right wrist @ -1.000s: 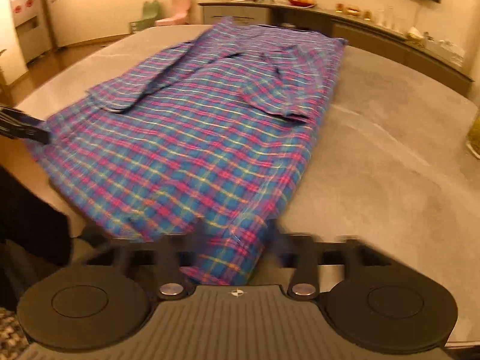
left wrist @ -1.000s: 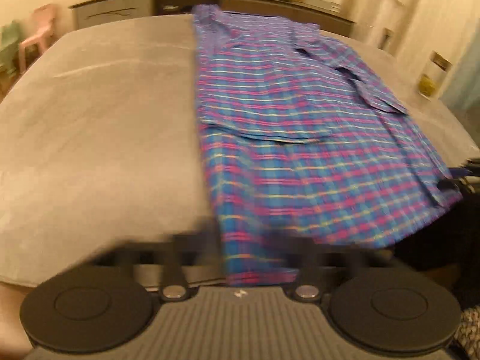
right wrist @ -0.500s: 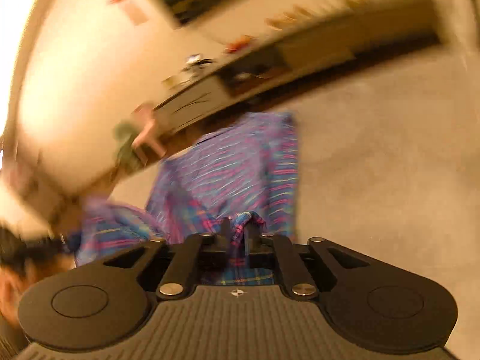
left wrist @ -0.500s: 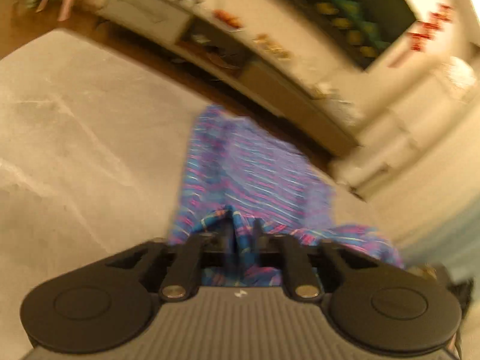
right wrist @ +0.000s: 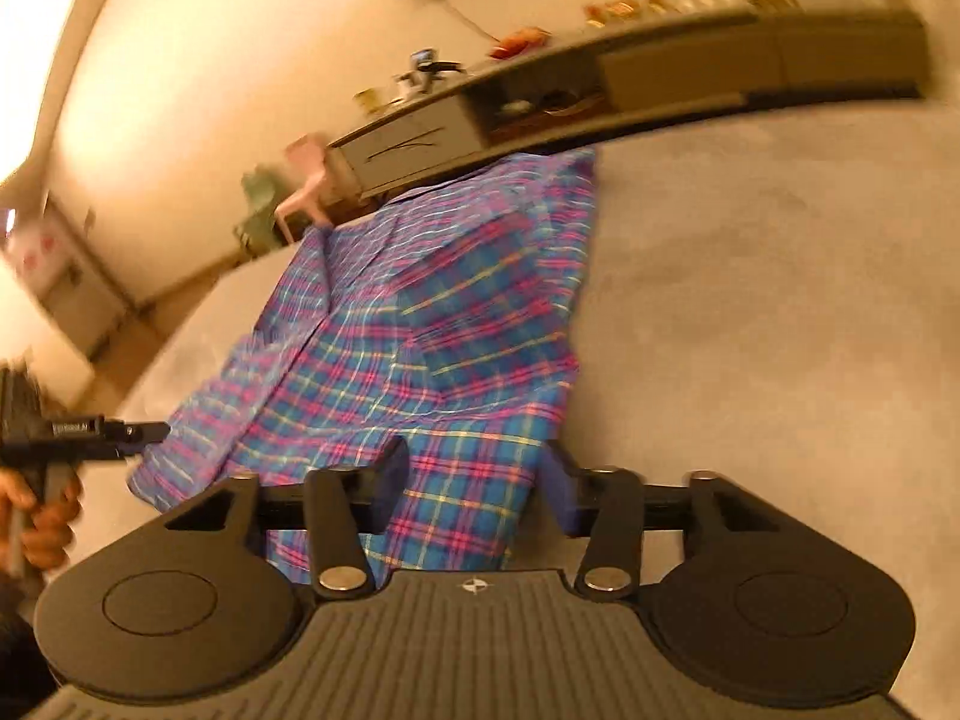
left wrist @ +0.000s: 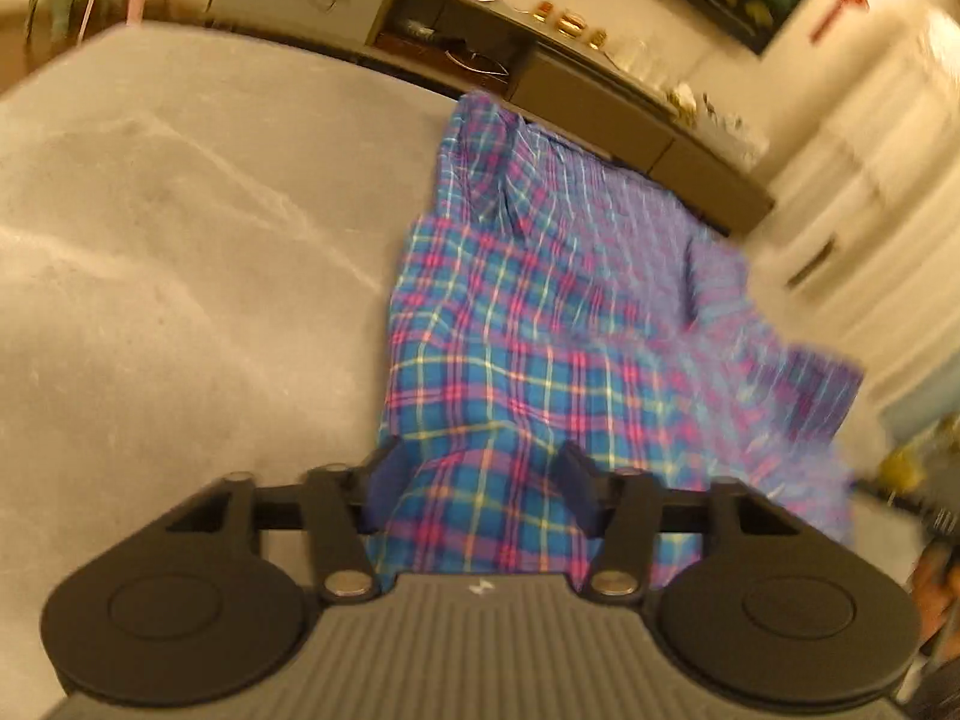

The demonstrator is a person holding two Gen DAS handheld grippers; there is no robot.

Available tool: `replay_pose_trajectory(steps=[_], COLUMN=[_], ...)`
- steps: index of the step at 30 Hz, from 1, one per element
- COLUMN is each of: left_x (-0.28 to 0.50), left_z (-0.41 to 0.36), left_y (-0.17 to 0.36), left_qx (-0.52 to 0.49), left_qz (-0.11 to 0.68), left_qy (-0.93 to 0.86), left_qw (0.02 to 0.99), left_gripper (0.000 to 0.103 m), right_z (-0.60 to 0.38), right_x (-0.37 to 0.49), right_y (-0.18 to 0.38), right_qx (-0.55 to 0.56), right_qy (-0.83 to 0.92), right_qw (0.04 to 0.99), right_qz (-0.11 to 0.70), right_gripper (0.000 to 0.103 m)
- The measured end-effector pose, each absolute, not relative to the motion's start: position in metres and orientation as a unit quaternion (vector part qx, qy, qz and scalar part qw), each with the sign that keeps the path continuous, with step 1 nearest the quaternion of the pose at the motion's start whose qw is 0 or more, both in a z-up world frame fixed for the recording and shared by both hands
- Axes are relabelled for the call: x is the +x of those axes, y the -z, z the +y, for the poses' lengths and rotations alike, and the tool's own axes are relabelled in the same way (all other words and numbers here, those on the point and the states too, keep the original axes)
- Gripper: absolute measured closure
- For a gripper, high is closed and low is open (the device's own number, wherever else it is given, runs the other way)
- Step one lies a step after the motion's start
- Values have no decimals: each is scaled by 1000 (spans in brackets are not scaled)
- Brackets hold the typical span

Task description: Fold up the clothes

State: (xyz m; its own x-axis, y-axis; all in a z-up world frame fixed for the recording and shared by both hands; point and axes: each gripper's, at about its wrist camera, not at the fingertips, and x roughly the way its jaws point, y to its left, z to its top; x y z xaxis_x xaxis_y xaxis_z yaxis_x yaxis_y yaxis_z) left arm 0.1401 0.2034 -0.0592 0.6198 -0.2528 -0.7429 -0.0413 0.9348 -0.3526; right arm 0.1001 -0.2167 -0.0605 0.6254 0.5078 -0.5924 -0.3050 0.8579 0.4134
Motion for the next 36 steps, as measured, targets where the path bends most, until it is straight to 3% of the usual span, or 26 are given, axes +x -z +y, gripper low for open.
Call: replay_pose_trajectory(steps=[1, 5, 6, 7, 8, 9, 10, 11, 12, 13, 14, 16, 19, 20, 22, 23, 24, 25, 26, 27, 28, 29, 30, 34, 36], left_x=[137, 136, 138, 140, 146, 150, 155, 159, 163, 166, 169, 173, 178, 179, 182, 184, 186, 189, 193, 197, 201, 206, 208, 198, 207], left_z=[201, 199, 198, 196, 193, 190, 187, 185, 184, 185, 186, 193, 208, 210, 212, 210, 208, 206, 203, 200, 197, 195, 194, 212, 229], left_y=[59, 52, 49, 45, 44, 44, 43, 44, 44, 46, 48, 50, 52, 54, 57, 58, 58, 58, 59, 60, 61, 63, 62, 41, 64], left_qx=[-152, -131, -124, -116, -106, -95, -83, -71, -65, -68, -72, -98, -144, -148, -148, -144, -140, -134, -125, -117, -111, -109, -118, -262, -310], left_qz=[430, 423, 423, 424, 423, 419, 416, 417, 417, 418, 419, 415, 409, 411, 413, 413, 412, 411, 410, 408, 410, 415, 413, 335, 367], left_qy=[57, 58, 61, 66, 66, 61, 57, 56, 57, 64, 71, 84, 99, 97, 92, 84, 76, 70, 67, 64, 69, 86, 107, 244, 216], left_qw=[888, 895, 895, 896, 898, 901, 904, 905, 905, 904, 903, 900, 896, 894, 894, 895, 897, 899, 901, 903, 903, 899, 897, 872, 850], left_gripper=[93, 94, 90, 76, 58, 49, 38, 39, 42, 50, 67, 86, 86, 85, 74, 53, 39, 16, 14, 18, 41, 90, 101, 102, 102], right_z=[-212, -207, -206, -202, -197, -191, -185, -179, -171, -164, -156, -161, -193, -200, -212, -213, -215, -215, -215, -215, -214, -214, -212, -216, -219], right_x=[99, 113, 116, 120, 126, 131, 137, 142, 147, 151, 154, 153, 160, 168, 184, 186, 189, 190, 190, 189, 189, 189, 187, 184, 185], right_y=[61, 58, 55, 52, 53, 54, 55, 56, 58, 56, 55, 37, 22, 31, 53, 64, 75, 80, 78, 77, 75, 74, 72, 75, 78], right_qx=[119, 92, 85, 73, 64, 55, 45, 37, 27, 18, 10, 84, 257, 267, 272, 269, 265, 263, 263, 263, 263, 263, 260, 274, 286], right_qy=[-230, -227, -219, -205, -200, -196, -192, -193, -196, -205, -215, -269, -324, -298, -249, -238, -227, -221, -220, -219, -218, -217, -217, -211, -207], right_qw=[896, 904, 910, 918, 920, 922, 924, 924, 923, 919, 916, 899, 852, 852, 849, 846, 842, 840, 841, 841, 842, 842, 844, 840, 837], right_qz=[362, 350, 341, 331, 330, 329, 328, 329, 331, 335, 339, 335, 321, 338, 379, 395, 411, 419, 419, 418, 418, 417, 417, 418, 419], right_gripper=[66, 63, 47, 39, 34, 35, 37, 44, 65, 81, 95, 100, 101, 101, 100, 100, 100, 100, 100, 100, 99, 100, 100, 100, 100])
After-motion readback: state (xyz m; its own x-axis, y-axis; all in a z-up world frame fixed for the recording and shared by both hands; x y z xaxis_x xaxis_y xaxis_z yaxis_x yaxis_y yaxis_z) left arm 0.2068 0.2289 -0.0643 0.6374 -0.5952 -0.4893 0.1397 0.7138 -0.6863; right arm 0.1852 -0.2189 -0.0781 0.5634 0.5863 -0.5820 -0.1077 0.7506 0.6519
